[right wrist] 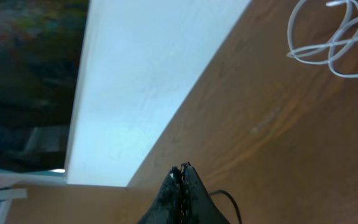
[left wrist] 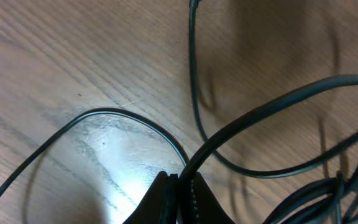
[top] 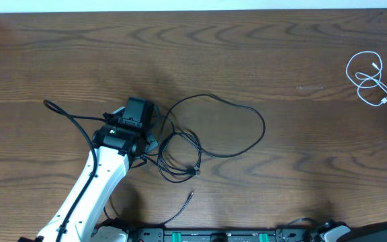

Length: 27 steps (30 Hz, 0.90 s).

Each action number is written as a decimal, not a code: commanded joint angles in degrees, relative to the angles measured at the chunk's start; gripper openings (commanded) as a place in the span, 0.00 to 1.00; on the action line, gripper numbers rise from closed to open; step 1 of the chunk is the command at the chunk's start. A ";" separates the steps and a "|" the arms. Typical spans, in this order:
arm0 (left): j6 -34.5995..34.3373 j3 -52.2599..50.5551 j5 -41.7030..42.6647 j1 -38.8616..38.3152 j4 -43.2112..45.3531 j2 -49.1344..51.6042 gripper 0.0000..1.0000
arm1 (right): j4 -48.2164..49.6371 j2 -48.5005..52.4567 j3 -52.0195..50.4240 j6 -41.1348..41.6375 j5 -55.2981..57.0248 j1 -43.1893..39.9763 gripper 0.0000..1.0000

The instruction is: Untangle cables

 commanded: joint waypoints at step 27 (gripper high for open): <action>11.78 -0.07 23.37 0.17 5.88 5.33 0.08 | 1.38 0.70 -0.02 3.45 14.86 55.36 0.60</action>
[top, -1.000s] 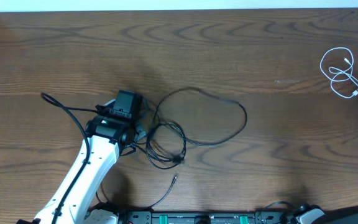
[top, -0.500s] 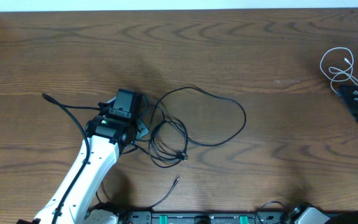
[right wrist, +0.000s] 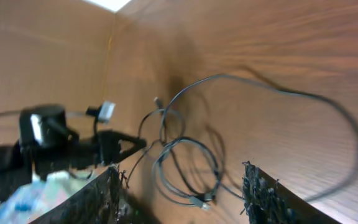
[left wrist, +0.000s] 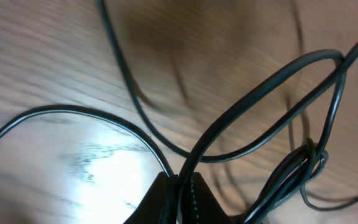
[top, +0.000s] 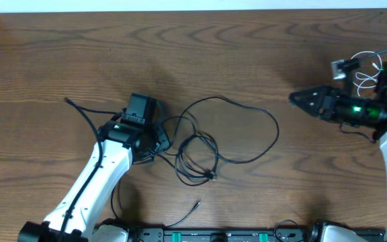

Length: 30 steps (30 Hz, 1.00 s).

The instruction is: Untangle cables

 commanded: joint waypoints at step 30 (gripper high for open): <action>8.41 -0.09 14.08 0.20 5.44 6.16 0.08 | 22.62 23.06 -0.02 26.08 9.68 37.86 0.37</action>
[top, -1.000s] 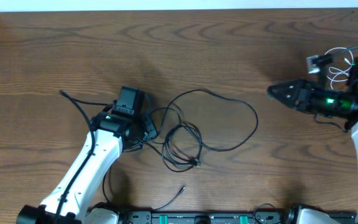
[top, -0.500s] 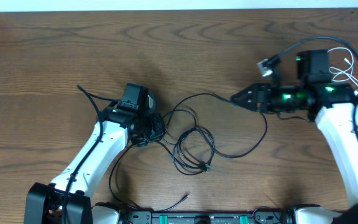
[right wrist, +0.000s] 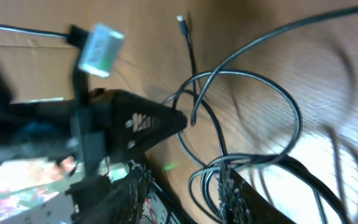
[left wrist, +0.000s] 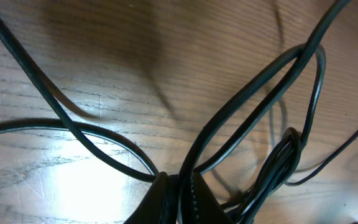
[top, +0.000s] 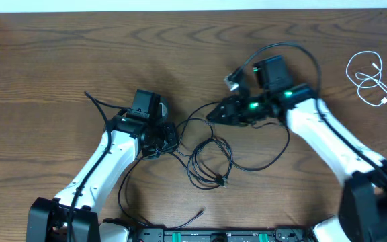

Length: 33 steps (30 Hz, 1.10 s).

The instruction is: Untangle cables

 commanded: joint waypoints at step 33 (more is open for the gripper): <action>2.82 -0.09 0.83 0.20 -1.27 0.15 0.08 | 17.33 12.76 -0.02 22.97 21.16 17.59 0.28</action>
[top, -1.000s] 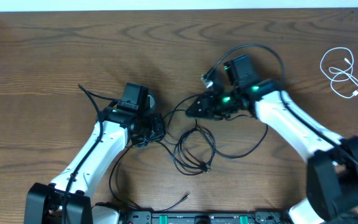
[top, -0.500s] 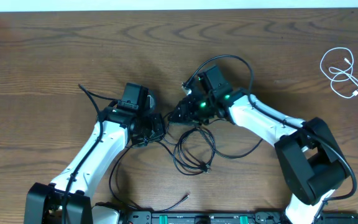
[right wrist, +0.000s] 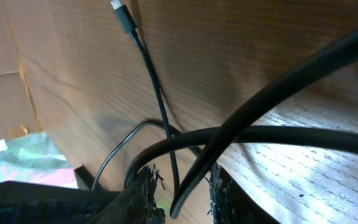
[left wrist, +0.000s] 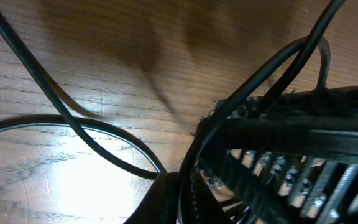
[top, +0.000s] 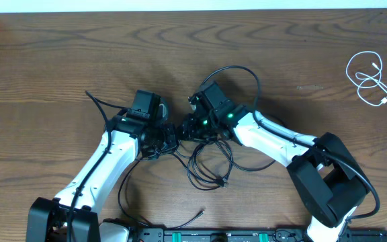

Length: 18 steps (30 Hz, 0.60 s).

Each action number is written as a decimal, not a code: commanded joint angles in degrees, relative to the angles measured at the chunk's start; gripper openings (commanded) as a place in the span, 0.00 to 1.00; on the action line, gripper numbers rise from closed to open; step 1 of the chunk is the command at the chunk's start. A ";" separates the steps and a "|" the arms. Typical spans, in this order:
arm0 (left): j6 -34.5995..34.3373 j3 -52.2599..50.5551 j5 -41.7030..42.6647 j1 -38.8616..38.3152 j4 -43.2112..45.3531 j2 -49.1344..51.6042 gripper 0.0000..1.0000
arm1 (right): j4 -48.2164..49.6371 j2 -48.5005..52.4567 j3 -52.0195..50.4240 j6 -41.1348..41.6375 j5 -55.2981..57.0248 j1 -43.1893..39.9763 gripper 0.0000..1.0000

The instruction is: Untangle cables

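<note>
A black cable (top: 207, 144) lies tangled in loops at the table's middle, with a coil (top: 210, 176) toward the front. My left gripper (top: 170, 139) is shut on one strand (left wrist: 253, 81), its tips (left wrist: 179, 186) meeting over it. Directly to its right, my right gripper (top: 184, 131) is open, and its ridged fingers (left wrist: 291, 143) fill the left wrist view. In the right wrist view a thick strand (right wrist: 272, 93) passes between the open right gripper (right wrist: 179, 193) fingers. A plug (right wrist: 124, 15) lies further out.
A small white cable (top: 369, 77) lies coiled at the far right of the wooden table (top: 59, 54). One black cable end (top: 89, 96) points out to the left, another loose end (top: 200, 212) lies near the front edge. The right arm's own lead (top: 237, 68) arches above it.
My right gripper has moved left from the middle of the table to directly beside the left gripper, its open fingers now on either side of a black strand. The left arm has stayed put.
At first my left gripper was shut on the black cable at the left, while the right gripper was shut and off at the right. The cable then sat further right and the right gripper was open. It has since come across to the tangle.
</note>
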 commanded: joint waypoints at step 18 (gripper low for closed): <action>1.20 -0.07 1.11 0.20 -0.17 0.15 0.08 | -2.03 -17.79 0.00 -11.82 -0.07 -3.08 0.01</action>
